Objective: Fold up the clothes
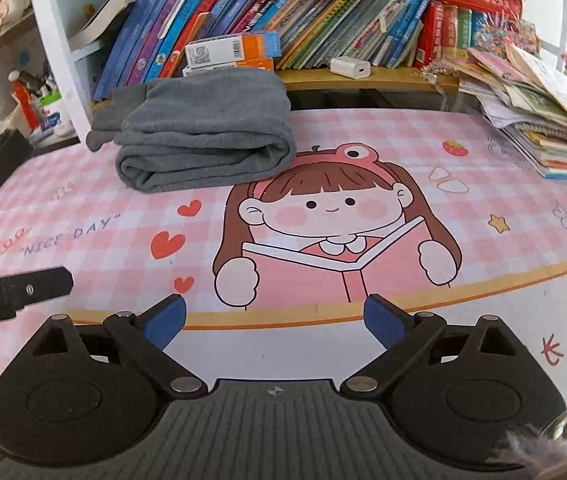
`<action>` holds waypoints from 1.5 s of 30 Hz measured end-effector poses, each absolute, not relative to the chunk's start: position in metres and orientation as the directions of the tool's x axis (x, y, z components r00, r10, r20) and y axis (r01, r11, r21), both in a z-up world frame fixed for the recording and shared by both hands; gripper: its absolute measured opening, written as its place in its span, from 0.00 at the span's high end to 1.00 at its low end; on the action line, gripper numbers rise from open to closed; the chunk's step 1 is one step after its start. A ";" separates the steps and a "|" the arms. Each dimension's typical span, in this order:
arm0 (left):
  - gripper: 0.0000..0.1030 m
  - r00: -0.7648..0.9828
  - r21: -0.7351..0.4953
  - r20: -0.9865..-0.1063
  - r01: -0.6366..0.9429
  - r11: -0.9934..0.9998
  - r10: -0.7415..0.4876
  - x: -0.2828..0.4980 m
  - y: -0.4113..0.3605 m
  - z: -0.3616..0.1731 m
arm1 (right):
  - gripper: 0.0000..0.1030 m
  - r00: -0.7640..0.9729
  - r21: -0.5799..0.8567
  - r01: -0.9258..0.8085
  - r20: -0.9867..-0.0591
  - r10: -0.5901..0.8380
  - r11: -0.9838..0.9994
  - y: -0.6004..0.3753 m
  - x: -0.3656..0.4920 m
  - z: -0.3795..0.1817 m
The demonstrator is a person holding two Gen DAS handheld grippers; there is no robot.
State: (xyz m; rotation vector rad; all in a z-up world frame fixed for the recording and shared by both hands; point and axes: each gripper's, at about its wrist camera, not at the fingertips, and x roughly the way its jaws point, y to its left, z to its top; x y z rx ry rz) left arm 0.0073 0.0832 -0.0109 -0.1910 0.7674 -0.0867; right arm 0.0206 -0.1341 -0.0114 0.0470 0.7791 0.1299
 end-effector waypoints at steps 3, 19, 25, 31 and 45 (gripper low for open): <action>0.09 0.726 -0.157 -0.676 0.021 0.987 -0.123 0.007 0.080 -0.010 | 0.04 0.718 0.057 -0.111 -0.685 0.120 0.992 -0.130 0.019 -0.012; 0.01 0.753 -0.102 -0.650 0.054 0.993 -0.108 0.002 0.076 -0.006 | 0.00 0.735 0.024 -0.113 -0.670 0.100 0.993 -0.128 0.017 -0.014; 0.00 0.752 -0.105 -0.649 0.058 0.993 -0.113 0.000 0.074 -0.007 | 0.00 0.732 0.025 -0.114 -0.674 0.101 0.993 -0.128 0.016 -0.015; 0.00 0.754 -0.106 -0.646 0.067 0.992 -0.120 0.000 0.075 -0.007 | 0.00 0.730 0.026 -0.111 -0.676 0.099 0.993 -0.128 0.016 -0.015; 0.00 0.759 -0.094 -0.639 0.086 0.992 -0.126 -0.002 0.073 -0.006 | 0.00 0.725 0.028 -0.114 -0.681 0.102 0.993 -0.128 0.017 -0.015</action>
